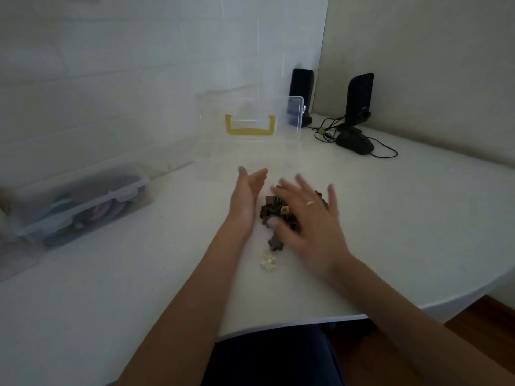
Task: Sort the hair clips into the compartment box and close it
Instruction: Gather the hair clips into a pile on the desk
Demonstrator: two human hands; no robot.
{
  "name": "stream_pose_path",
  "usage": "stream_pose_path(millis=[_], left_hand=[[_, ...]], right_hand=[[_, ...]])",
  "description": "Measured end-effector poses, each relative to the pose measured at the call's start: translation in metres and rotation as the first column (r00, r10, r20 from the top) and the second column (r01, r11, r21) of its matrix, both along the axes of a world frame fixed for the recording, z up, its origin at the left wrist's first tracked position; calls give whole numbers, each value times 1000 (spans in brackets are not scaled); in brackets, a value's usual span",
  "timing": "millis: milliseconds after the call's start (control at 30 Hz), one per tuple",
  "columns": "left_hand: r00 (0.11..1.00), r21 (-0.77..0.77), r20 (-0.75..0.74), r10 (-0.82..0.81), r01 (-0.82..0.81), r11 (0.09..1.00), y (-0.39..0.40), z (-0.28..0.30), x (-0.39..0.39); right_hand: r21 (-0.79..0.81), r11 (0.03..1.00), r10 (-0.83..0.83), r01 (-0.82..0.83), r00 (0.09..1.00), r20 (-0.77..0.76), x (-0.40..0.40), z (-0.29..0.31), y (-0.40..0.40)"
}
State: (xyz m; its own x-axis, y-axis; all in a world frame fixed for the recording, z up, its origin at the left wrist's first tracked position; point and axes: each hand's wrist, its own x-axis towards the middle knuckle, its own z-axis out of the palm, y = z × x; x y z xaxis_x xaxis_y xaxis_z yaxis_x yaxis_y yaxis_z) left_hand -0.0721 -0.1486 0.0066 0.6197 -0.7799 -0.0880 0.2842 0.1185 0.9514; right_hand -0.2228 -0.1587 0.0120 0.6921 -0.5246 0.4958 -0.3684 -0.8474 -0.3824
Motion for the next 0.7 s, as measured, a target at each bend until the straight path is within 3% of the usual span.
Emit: stream_pose_path(millis=[67,133,267,367,433,500,533,633,700], left_hand=[[992,-40,-124,-35,30,999,5,4,12],[983,-62,-171,-70,60,996,10,6,21],[991,-59,-117,-68,61,996,14,4,18],[997,5,65,-41,41,999,11,2,5],[961,93,272,-55,30,995,6,1,-3],[886,194,455,-88,-2,981,-2,-2,-12],[858,245,502,-108,-21,969,-6,-3,-16],[806,351,568,-165,-56,935,-18,-4,-29],[799,358,574,-181,-46,932,-23,-4,-37]], right_hand=[[-157,977,133,-143,988,-77,1,-4,16],[-293,936,152,-196,974,-166,8,-13,18],[-288,957,-44,-16,979,-199,14,-17,3],[-216,967,-174,132,966,-190,4,-8,-18],[-43,974,-222,221,975,-27,-8,5,-31],[311,914,-326,262,928,178,-18,17,-46],[467,852,-361,236,911,199,-21,20,-53],[670,710,-298,215,955,9,-7,17,-63],[602,779,-163,176,984,-77,9,14,-55]])
